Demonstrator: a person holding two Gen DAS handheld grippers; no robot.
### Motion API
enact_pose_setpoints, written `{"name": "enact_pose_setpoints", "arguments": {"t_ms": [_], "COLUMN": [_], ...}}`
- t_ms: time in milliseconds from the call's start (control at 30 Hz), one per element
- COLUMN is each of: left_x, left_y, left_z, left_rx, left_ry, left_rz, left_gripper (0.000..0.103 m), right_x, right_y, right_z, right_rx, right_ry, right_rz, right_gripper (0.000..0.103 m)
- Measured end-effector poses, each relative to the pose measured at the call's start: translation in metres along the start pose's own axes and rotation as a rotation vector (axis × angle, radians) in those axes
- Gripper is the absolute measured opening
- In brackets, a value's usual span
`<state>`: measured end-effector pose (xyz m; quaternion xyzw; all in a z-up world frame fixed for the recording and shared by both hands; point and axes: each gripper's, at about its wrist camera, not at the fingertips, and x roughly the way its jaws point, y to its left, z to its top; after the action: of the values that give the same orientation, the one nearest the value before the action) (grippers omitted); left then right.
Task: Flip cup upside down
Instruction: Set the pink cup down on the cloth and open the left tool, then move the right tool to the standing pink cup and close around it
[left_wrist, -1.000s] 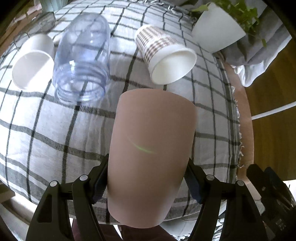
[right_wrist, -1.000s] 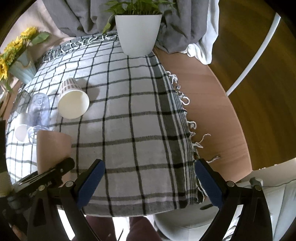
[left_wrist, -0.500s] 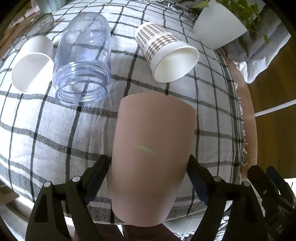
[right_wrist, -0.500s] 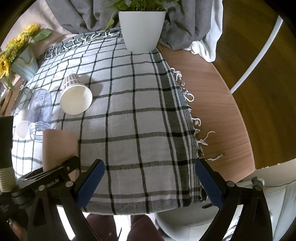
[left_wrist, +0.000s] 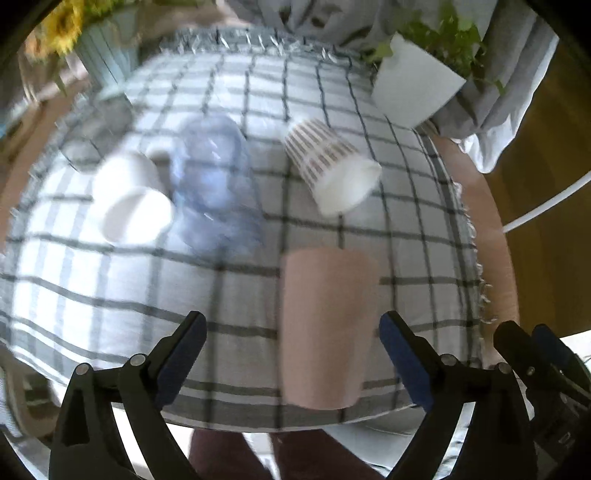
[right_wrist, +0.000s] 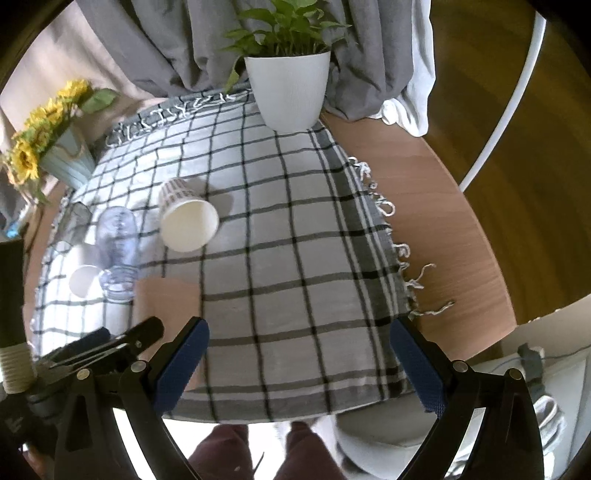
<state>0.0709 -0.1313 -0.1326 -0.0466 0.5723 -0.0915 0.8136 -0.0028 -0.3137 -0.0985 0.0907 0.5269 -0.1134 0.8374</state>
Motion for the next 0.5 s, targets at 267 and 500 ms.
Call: {"name": "enact_pose_setpoints", "arguments": {"t_ms": [267,500], "left_x": [-0.028,-0.029], "left_y": [0.027,0.052], "left_z": [-0.003,-0.013], "left_rx": [0.040,0.042], "left_ry": [-0.085,-0.072], "left_rz": [0.127,0.184], "left_gripper": [0.098,0.098], "right_x": [0.007,0.016], "right_y": [0.030,0.052], "right_z": [-0.010,-0.023], "right_rx": [-0.002,-0.023], "right_ry": [0.050,0.104], "right_rz": [0.087,0.120], "right_gripper": [0.099,0.098]}}
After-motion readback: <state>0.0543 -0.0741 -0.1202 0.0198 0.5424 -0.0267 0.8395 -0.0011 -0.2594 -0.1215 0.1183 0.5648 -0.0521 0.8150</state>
